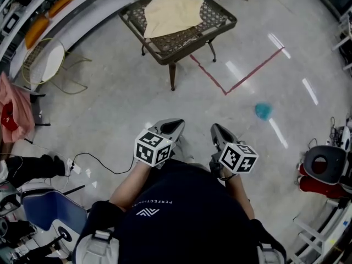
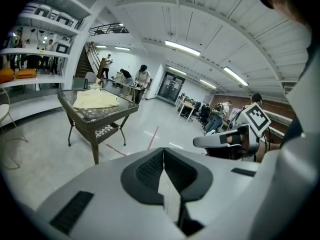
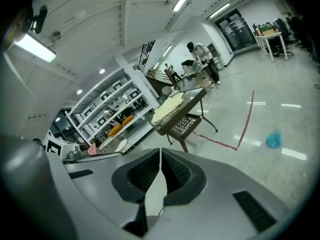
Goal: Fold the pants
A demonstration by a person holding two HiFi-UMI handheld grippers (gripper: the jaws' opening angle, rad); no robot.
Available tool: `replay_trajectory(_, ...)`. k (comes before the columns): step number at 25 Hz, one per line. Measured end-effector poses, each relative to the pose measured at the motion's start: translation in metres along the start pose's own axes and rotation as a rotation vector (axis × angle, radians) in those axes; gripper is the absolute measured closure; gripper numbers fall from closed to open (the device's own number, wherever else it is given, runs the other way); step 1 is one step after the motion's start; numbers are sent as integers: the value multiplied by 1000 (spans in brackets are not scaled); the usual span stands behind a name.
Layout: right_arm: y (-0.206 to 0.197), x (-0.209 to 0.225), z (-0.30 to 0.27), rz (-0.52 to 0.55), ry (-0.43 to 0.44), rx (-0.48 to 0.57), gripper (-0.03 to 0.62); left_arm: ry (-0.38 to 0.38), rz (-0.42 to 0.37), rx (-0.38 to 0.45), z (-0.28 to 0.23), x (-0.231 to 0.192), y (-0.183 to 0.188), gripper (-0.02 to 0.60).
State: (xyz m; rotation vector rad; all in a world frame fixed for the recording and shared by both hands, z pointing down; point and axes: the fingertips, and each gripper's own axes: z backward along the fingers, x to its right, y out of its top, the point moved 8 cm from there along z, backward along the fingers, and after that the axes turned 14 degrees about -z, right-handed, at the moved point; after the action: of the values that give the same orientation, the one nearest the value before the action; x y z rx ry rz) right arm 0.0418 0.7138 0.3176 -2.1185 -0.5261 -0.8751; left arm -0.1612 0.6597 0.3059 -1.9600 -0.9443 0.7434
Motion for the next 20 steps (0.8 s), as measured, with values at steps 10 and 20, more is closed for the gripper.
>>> replay_trajectory(10, 61, -19, -75, 23, -39, -11, 556, 15, 51, -17, -26, -86, 23, 572)
replay_trajectory(20, 99, -40, -153, 2, -76, -54, 556, -40, 45, -74, -48, -166, 40, 571)
